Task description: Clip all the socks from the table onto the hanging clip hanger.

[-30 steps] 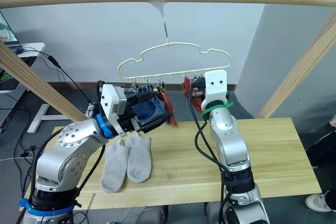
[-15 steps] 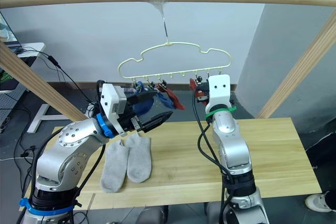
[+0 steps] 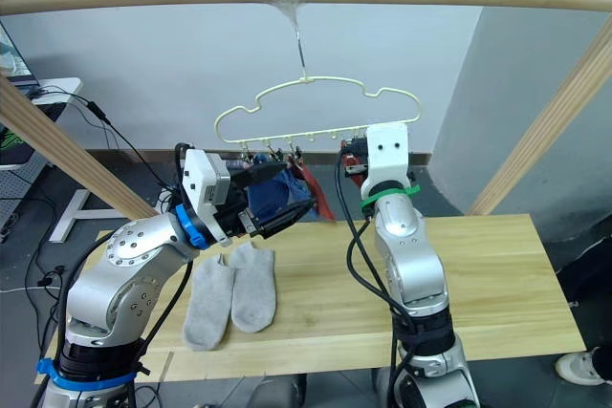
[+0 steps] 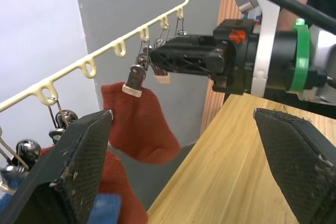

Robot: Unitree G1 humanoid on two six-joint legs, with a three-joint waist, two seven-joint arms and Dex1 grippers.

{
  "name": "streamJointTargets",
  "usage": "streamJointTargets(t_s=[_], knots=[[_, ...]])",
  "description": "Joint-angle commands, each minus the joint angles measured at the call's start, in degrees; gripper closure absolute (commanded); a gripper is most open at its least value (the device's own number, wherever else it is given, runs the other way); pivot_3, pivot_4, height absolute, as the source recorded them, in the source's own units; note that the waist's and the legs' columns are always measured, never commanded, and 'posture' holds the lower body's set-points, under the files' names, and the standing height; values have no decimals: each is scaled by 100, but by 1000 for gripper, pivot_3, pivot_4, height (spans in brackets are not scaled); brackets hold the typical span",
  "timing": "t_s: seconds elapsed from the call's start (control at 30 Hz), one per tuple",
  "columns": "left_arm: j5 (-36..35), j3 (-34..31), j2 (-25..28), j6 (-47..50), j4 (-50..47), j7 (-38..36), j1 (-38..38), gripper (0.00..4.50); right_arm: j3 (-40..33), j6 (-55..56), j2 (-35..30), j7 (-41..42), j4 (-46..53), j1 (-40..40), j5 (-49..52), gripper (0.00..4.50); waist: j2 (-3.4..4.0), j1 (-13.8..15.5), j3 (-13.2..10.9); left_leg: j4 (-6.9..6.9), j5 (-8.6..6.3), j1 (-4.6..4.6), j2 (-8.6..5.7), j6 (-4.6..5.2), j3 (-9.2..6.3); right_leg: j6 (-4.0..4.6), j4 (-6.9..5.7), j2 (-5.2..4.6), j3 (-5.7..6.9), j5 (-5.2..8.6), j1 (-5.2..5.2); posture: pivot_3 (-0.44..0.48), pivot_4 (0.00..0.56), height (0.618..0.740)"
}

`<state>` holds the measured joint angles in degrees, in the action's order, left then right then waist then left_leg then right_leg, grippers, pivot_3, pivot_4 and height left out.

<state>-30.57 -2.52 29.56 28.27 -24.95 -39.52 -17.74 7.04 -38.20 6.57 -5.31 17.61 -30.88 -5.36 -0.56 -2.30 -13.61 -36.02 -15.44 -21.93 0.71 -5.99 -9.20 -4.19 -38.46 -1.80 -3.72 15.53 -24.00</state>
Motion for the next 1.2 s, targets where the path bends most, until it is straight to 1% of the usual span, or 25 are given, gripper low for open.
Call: streamJointTargets(t_s=[0.03,0.37,0.43,0.5,0.53,0.97,1.03,1.13,1.2], knots=[[-80,-33,-4,-51,-261,9,-29,0,-7,72,84,1,53,-110,47,3261,0,3,0,0,0,0,-1,0,0,3,-10,0,-1,2,-5,84,224,740],[-87,-26,-18,-43,-286,39,-26,0,-134,191,-22,25,-75,-97,-7,3261,0,0,0,-6,2,4,-1,-1,-1,6,-39,1,0,4,-11,83,224,740],[-93,-21,-20,-38,-296,39,-22,0,-129,188,-26,21,-37,-65,-6,3656,0,-4,0,-6,2,4,-1,-1,0,6,-39,1,-1,4,-12,83,224,740],[-96,-18,-24,-32,-304,40,-19,0,-121,183,-32,25,-3,-31,-6,4207,0,-3,0,-6,2,3,-1,-2,-1,6,-38,1,-1,4,-12,83,224,740],[-99,-15,-24,-29,-312,39,-13,0,-116,179,-35,26,21,-1,-8,4409,0,-2,0,-6,2,3,-1,-2,0,6,-38,1,-1,4,-12,83,224,740],[-86,-2,-57,-33,-288,35,-12,0,-87,133,-202,84,56,82,-30,4407,0,-6,0,-6,2,3,-1,-2,0,6,-38,1,-1,4,-12,73,227,740],[-82,2,-65,-33,-284,42,-23,0,-83,161,-185,91,56,87,-1,3666,0,-5,0,-5,2,3,-1,-2,0,6,-38,1,-1,4,-12,74,229,740],[-84,-3,-64,-27,-293,52,-20,0,-63,165,-168,55,32,64,-50,2773,0,-5,0,-6,2,3,-1,-2,0,6,-38,1,-1,4,-12,78,230,740],[-82,-9,-59,-26,-290,55,-20,0,-53,167,-161,23,5,36,-89,2018,0,-5,0,-6,2,3,-1,-2,0,6,-38,1,-1,4,-12,78,230,740]])
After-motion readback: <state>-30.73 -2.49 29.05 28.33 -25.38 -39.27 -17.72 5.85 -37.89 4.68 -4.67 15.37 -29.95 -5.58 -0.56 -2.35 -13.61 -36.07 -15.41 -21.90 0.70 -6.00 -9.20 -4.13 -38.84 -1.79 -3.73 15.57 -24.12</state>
